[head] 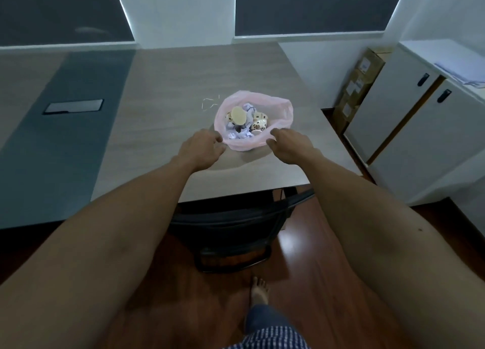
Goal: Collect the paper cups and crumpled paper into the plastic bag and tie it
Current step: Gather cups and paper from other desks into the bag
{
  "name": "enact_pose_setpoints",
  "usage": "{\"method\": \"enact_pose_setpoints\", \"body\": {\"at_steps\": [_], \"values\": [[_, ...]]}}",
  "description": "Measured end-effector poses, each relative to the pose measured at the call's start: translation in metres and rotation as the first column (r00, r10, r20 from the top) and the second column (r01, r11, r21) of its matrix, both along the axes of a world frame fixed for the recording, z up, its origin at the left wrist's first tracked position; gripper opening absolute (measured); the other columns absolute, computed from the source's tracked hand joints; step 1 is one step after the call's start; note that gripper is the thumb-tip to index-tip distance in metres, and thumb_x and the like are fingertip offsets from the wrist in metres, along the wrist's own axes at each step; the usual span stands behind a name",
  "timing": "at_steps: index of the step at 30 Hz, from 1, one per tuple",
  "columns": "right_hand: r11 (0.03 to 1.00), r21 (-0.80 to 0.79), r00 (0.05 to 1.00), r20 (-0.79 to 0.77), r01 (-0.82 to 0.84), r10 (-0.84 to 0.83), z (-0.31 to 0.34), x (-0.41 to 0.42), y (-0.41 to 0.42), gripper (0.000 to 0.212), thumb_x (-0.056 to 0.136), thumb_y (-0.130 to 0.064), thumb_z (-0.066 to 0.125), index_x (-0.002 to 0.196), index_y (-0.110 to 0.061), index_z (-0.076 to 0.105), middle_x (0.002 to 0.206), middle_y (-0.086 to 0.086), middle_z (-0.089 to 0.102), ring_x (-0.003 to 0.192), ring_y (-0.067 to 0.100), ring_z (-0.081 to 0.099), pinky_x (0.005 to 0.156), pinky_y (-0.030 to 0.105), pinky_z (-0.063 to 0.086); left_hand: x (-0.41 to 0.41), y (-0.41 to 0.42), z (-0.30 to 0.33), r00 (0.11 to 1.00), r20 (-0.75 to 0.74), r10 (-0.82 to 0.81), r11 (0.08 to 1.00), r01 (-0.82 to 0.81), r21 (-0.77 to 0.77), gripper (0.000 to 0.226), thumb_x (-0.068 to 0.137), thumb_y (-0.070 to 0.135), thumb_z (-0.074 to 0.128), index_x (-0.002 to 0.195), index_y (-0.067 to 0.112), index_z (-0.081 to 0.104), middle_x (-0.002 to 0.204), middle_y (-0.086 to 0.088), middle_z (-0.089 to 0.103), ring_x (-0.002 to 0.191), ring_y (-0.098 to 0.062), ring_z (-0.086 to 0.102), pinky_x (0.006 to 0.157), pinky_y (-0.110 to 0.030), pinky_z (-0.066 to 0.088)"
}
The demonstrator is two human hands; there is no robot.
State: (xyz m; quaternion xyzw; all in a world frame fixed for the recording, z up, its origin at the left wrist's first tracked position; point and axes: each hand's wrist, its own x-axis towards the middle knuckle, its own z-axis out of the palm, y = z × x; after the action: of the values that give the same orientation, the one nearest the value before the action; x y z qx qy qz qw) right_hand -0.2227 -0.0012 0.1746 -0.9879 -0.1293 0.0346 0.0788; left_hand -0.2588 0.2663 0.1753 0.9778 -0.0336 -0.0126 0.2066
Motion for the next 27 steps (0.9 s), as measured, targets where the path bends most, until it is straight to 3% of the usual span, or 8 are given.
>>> {"method": "enact_pose_setpoints", "body": {"at_steps": [5,10,15,21,25,27], "values": [[0.999,0.035,0.999,-0.031,0.032,-0.031,-0.013,0.084,-0.018,0.04,0.104,-0.037,0.038,0.133,-0.014,0.05,0.134,0.014,0.056,0.114,0.038,0.06,0.09,0.048,0.049,0.081,-0.018,-0.007,0.999,-0.007,0.046,0.999,-0.046,0.011,0.036,0.094,0.042,0.062,0.124,0.023,0.066,0.126,-0.011,0.053,0.113,-0.031,0.058,0.096,-0.044,0.049],[0.98,0.134,0.987,-0.084,0.149,-0.139,-0.038,0.162,-0.035,0.038,0.104,-0.033,0.042,0.134,-0.011,0.052,0.138,0.019,0.047,0.117,0.043,0.056,0.098,0.053,0.049,0.146,-0.028,-0.03,0.99,-0.024,0.138,0.99,-0.138,0.024,0.036,0.095,0.034,0.063,0.13,0.025,0.065,0.156,-0.011,0.027,0.135,-0.039,0.042,0.105,-0.051,0.045],[0.916,0.27,0.947,-0.207,0.296,-0.245,-0.074,0.219,-0.045,0.04,0.103,-0.029,0.05,0.141,-0.018,0.053,0.147,0.018,0.035,0.121,0.045,0.054,0.109,0.048,0.043,0.181,-0.036,-0.052,0.987,-0.012,0.158,0.987,-0.158,0.011,0.039,0.096,0.029,0.061,0.135,0.032,0.06,0.166,0.0,0.004,0.143,-0.039,0.031,0.104,-0.053,0.043],[0.804,0.371,0.871,-0.357,0.464,-0.338,-0.108,0.255,-0.045,0.046,0.099,-0.035,0.057,0.144,-0.028,0.052,0.159,0.016,0.013,0.122,0.042,0.054,0.111,0.049,0.043,0.203,-0.038,-0.076,0.988,0.056,0.146,0.988,-0.149,0.049,0.049,0.098,0.028,0.059,0.144,0.034,0.043,0.169,0.003,0.004,0.125,-0.041,0.053,0.093,-0.052,0.052],[0.701,0.504,0.853,-0.419,0.504,-0.311,-0.12,0.264,-0.041,0.057,0.094,-0.029,0.068,0.147,-0.02,0.05,0.153,0.015,0.033,0.132,0.038,0.048,0.11,0.053,0.044,0.21,-0.033,-0.082,0.99,0.054,0.131,0.989,-0.135,0.068,0.052,0.098,0.016,0.054,0.146,0.027,0.037,0.169,0.006,0.008,0.102,-0.042,0.065,0.081,-0.047,0.052],[0.718,0.512,0.877,-0.355,0.471,-0.323,-0.116,0.263,-0.034,0.059,0.093,-0.016,0.067,0.149,-0.012,0.046,0.151,0.014,0.042,0.135,0.036,0.047,0.112,0.047,0.041,0.211,-0.028,-0.082,0.989,0.05,0.142,0.987,-0.146,0.068,0.059,0.095,0.005,0.051,0.148,0.025,0.034,0.169,0.007,0.01,0.092,-0.046,0.065,0.077,-0.048,0.052]]}}
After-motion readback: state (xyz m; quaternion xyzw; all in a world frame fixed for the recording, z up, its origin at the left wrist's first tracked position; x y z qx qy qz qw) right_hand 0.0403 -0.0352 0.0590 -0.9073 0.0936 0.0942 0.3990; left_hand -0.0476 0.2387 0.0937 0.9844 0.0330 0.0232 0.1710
